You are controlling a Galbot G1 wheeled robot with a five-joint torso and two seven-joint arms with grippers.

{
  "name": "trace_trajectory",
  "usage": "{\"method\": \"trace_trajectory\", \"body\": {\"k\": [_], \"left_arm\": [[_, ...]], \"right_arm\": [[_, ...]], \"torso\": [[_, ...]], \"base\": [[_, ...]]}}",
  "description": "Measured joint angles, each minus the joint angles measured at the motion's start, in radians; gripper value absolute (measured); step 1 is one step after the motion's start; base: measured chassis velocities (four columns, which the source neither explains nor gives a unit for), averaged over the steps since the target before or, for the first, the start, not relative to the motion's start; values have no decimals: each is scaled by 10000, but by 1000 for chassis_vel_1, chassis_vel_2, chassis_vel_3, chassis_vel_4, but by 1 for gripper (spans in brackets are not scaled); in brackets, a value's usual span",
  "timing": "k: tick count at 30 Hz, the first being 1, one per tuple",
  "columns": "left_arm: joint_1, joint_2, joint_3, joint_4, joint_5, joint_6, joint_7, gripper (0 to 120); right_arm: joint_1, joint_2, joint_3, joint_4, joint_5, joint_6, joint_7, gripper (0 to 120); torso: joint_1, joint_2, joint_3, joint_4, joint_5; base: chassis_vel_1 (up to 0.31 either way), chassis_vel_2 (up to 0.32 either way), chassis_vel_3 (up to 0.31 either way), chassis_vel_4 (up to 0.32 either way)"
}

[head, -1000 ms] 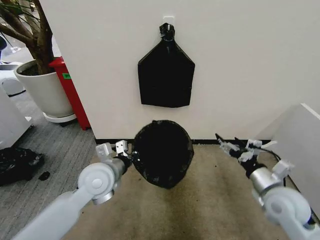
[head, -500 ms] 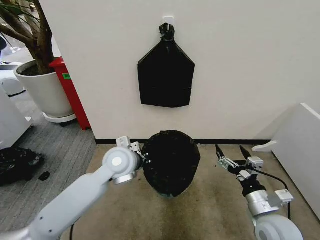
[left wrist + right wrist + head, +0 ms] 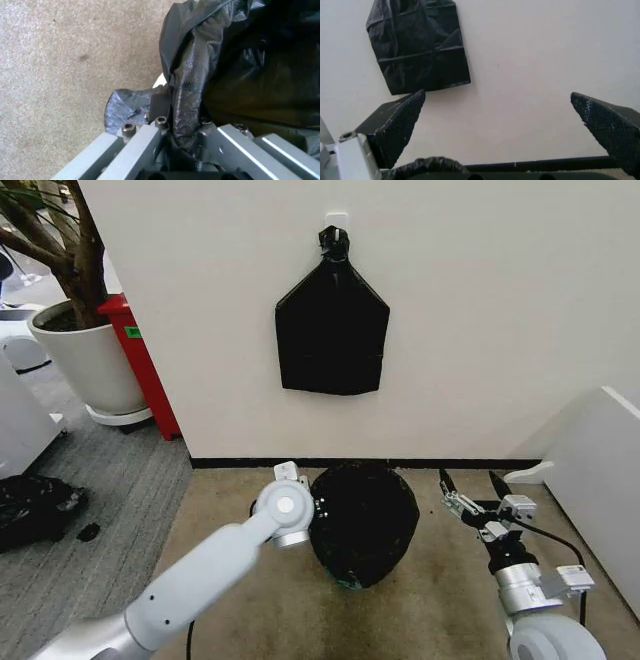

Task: Place the garbage bag over the trash bin.

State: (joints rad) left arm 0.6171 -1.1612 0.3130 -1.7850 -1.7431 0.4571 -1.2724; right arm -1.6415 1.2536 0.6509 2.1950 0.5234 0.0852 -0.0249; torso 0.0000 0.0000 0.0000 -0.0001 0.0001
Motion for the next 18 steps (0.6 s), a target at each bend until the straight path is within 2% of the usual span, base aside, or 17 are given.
{"method": "trace_trajectory", "body": {"k": [5,18], "left_arm": [[56,-93,-41,416,130,141,52,0],[181,-144,-129,797,481,426,356,0]], "right_arm": [[8,-66,38,-14,53,-12,45,100],[145,-175,-17,-20,115,-80,244,100]], "torso": [[0,0,0,0,-1],[0,0,0,1,-1]], "base": [[0,0,0,0],[0,0,0,0]]}}
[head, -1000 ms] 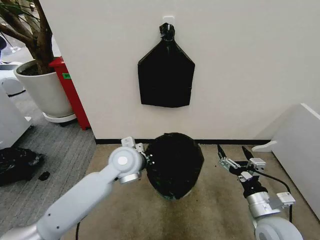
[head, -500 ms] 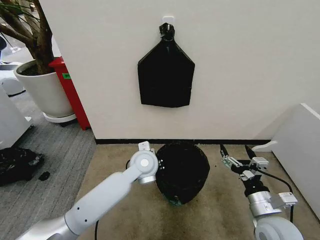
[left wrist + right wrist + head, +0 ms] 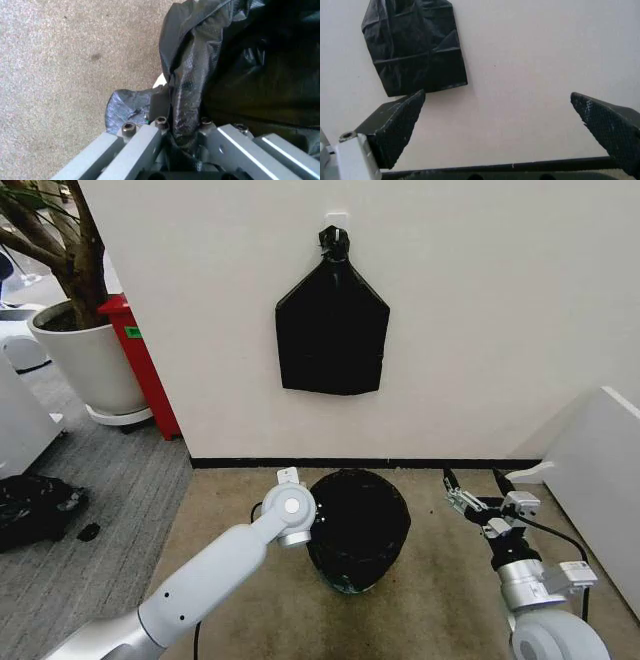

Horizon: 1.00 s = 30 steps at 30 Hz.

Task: Place the garbage bag over the trash bin.

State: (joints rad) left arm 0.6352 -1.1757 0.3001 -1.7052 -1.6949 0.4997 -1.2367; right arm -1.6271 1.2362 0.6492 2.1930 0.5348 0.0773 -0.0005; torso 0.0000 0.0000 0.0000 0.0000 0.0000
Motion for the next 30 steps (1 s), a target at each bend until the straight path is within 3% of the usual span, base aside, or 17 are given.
{"method": "trace_trajectory", "body": {"k": [9,12,30], "left_arm": [[55,-17,-27,101,121,181,26,0],[62,16,-44,86,145,310,17,5],[190,474,-228,-696,223,353,-166,72]], "right_arm": [[61,-29,-95,-30,4,-27,138,100],[100,-38,-155,-43,10,-53,209,100],[527,-239,-555,-124,81,-244,595,100]], "torso": [[0,0,-1,0,0],[0,0,-1,-1,0],[0,0,0,0,0]], "base": [[0,0,0,0],[0,0,0,0],[0,0,0,0]]}}
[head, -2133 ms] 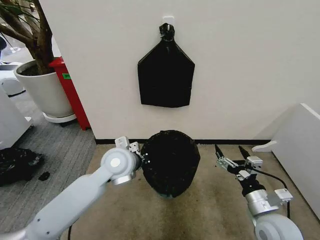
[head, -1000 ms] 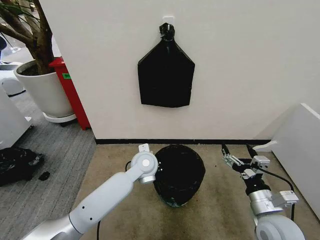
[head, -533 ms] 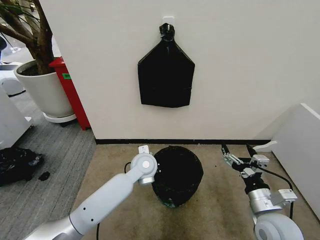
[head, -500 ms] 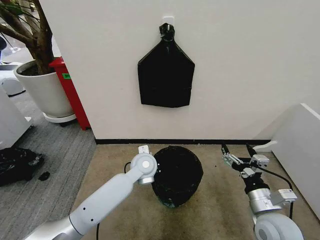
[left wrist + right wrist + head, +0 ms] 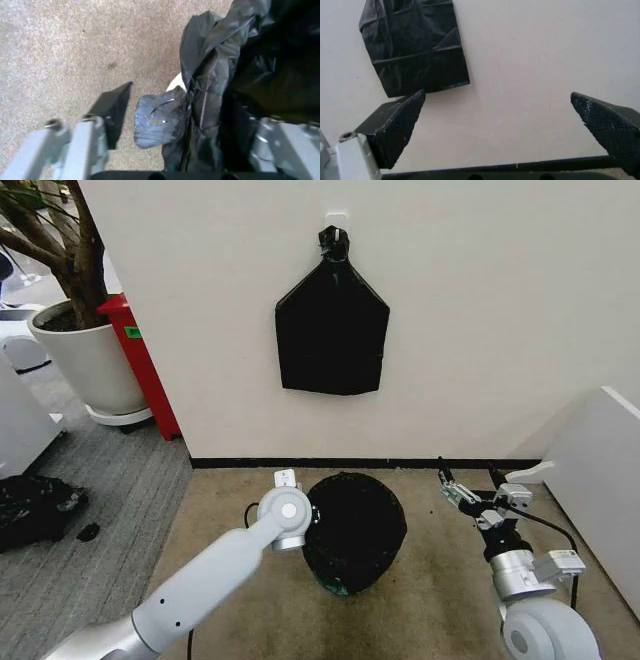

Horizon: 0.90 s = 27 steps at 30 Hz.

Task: Place the garbage bag over the trash bin.

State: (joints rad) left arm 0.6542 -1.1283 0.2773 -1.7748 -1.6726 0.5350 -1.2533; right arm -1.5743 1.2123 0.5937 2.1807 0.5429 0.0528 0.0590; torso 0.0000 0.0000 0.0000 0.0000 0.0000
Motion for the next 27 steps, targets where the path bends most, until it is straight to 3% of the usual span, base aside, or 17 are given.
{"method": "trace_trajectory", "body": {"k": [7,10,14,16,18,21,22,25,27], "left_arm": [[184,621,-644,-1287,47,-22,496,98],[221,809,-909,-1608,46,-12,699,99],[555,1360,-1896,-2304,302,82,1912,100],[813,1626,-2283,-2487,770,96,2757,100],[1436,2267,-3010,-2632,2457,-386,4681,100],[1999,2841,-3670,-2629,4035,-1201,6667,100],[1999,2841,-3670,-2629,4035,-1201,6667,100],[2994,3722,-4034,-2383,6546,-2754,9509,100],[3446,4024,-4100,-2175,7237,-3503,10908,100]], "right_arm": [[109,-149,-72,72,69,-112,171,100],[127,-184,-89,103,86,-133,213,100],[117,-218,-178,226,111,-195,310,100],[91,-226,-223,289,148,-238,357,100],[41,-251,-252,418,282,-351,433,100],[-10,-277,-250,461,342,-399,446,100],[-10,-277,-250,461,342,-399,446,100],[-72,-287,-267,504,395,-430,447,100],[-80,-275,-306,514,396,-430,439,100]], "torso": [[0,0,0,0,-2],[0,0,0,-1,0],[0,0,0,-1,1],[0,0,0,0,0],[0,0,0,-1,-5],[0,0,0,1,0],[0,0,0,1,0],[0,0,0,1,-1],[0,0,-1,2,-3]], "base": [[0,0,0,0],[0,0,0,0],[0,0,0,0],[0,0,0,0],[0,0,0,0],[0,0,0,0],[0,0,0,0],[0,0,0,0],[0,0,0,0]]}}
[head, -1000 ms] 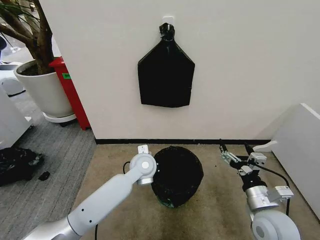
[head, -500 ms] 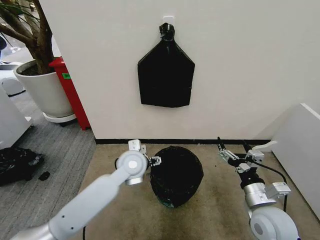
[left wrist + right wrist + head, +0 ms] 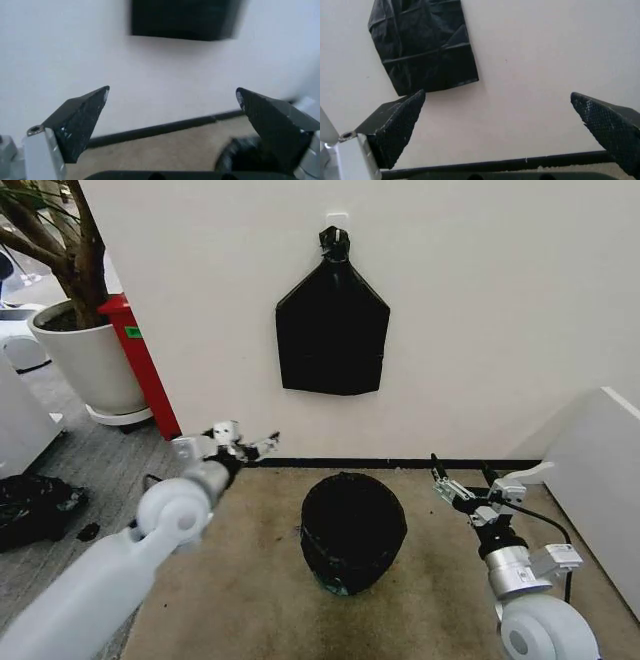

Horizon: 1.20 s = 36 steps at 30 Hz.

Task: Place the garbage bag over the trash bin.

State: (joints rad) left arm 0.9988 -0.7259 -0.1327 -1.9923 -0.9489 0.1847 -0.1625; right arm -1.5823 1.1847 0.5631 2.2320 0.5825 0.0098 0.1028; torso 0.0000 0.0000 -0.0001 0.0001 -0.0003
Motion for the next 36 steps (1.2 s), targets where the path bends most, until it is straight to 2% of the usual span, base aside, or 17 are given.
{"method": "trace_trajectory", "body": {"k": [1,3,5,8,10,14,15,18,21,25,36], "left_arm": [[0,0,0,0,0,0,0,100],[567,330,-86,272,214,-597,1299,100],[890,472,-199,519,264,-953,1916,100],[1075,579,-237,687,313,-1122,2343,100],[1163,684,-236,1012,638,-1330,2979,100],[1141,813,16,1715,1228,-1088,4603,100],[1141,813,16,1715,1228,-1088,4603,100],[960,828,240,2252,1640,-741,5540,100],[583,663,380,2896,2091,-792,5810,100],[330,470,499,3128,2237,-717,5832,100],[-172,-80,942,3710,2868,-688,6786,100]], "right_arm": [[0,0,0,0,0,0,0,100],[11,29,-64,4,-4,0,-9,100],[33,62,-111,3,-15,5,-22,100],[37,109,-133,-9,-23,23,-35,100],[-8,196,-126,-55,-36,66,-99,100],[-139,354,0,-229,-58,201,-324,100],[-139,354,0,-229,-58,201,-324,100],[-170,422,71,-405,-59,318,-460,100],[-176,460,131,-550,-34,398,-557,100],[-180,478,231,-680,13,477,-642,100],[-202,454,372,-860,135,523,-732,100]], "torso": [[0,0,0,0,0],[0,0,1,0,1],[0,0,0,-1,0],[0,0,0,0,1],[0,0,0,-2,2],[0,0,1,-2,0],[0,0,1,-2,0],[0,0,1,-2,1],[0,-1,2,0,0],[1,0,1,-4,4],[1,0,1,-2,4]], "base": [[0,0,0,0],[0,0,0,0],[0,0,0,0],[0,0,0,0],[0,0,0,0],[0,0,0,0],[0,0,0,0],[0,0,0,0],[0,0,0,0],[0,0,0,0],[0,0,0,0]]}}
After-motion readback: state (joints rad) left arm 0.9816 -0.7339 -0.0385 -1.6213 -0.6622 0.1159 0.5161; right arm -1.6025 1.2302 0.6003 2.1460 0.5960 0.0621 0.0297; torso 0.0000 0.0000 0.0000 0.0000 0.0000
